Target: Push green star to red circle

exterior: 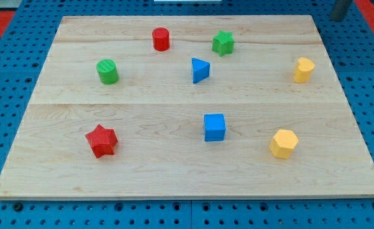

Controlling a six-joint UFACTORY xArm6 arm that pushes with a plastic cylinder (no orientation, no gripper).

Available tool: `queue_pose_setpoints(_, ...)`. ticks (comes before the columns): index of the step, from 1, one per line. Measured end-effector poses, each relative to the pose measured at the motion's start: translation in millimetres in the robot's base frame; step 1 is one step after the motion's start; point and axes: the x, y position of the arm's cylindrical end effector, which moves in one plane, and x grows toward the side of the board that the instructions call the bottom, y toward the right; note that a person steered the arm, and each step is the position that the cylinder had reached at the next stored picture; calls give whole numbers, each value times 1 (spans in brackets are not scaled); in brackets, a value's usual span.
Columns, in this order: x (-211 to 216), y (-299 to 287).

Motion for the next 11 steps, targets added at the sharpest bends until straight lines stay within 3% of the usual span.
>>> queue_pose_setpoints(1,27,-54)
queue_pose_setpoints(5,65,-250)
queue_pose_setpoints(7,111,-256)
queue_pose_setpoints(8,102,-304)
queue_pose_setpoints(9,81,-296)
queue_pose_setpoints(11,91,-368)
